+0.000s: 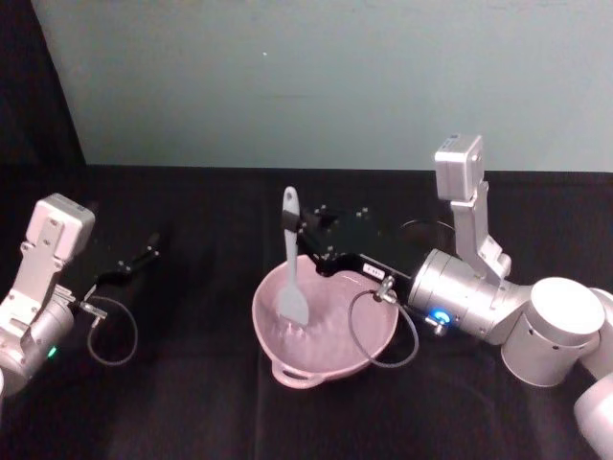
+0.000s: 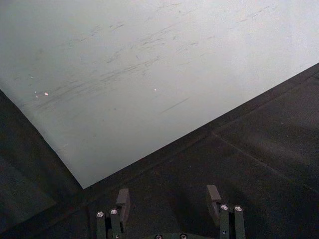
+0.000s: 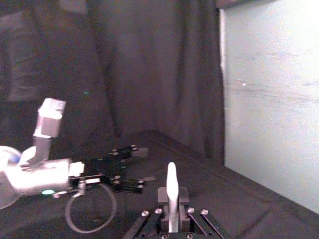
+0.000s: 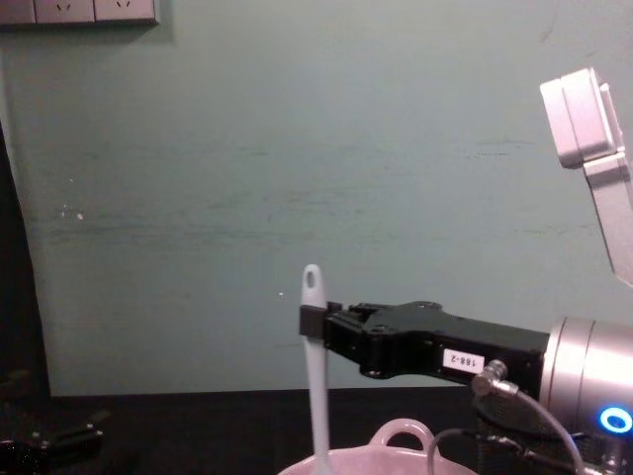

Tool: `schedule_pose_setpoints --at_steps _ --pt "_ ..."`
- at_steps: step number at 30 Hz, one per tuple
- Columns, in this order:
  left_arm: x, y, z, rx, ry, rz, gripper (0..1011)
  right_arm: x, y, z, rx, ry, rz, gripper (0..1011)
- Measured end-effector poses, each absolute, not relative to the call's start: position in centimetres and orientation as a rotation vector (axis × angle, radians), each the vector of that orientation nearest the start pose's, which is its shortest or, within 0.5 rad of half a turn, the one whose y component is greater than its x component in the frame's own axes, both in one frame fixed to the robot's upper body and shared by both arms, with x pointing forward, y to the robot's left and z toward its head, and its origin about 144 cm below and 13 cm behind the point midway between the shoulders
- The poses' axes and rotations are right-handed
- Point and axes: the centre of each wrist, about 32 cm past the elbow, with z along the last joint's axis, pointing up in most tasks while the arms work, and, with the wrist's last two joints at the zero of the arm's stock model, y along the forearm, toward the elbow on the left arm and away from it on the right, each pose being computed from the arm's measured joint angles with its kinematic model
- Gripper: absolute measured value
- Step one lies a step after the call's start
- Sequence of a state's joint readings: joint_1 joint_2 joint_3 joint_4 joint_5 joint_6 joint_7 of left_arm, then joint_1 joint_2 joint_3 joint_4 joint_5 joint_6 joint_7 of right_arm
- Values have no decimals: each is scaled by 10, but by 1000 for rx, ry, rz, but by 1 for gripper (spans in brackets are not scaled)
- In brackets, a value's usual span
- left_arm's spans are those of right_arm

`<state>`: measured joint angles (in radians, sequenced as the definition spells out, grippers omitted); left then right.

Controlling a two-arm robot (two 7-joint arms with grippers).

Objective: Use the one hand to pick up the spoon and stir the clear water in the bowl.

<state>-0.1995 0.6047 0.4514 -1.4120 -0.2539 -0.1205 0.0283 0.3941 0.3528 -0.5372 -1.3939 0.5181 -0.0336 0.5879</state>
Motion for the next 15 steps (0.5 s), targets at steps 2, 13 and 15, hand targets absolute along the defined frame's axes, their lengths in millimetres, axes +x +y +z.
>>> schedule_pose_setpoints --at_steps 2,13,15 --pt "489 310 1140 304 -285 1248 1005 540 -198 1188 49 -16 -575 121" --pt "489 310 1140 304 -285 1248 1005 546 -231 1195 23 -54 -696 121" --pt "489 310 1140 304 -285 1248 1005 545 -235 1197 21 -58 -705 120"
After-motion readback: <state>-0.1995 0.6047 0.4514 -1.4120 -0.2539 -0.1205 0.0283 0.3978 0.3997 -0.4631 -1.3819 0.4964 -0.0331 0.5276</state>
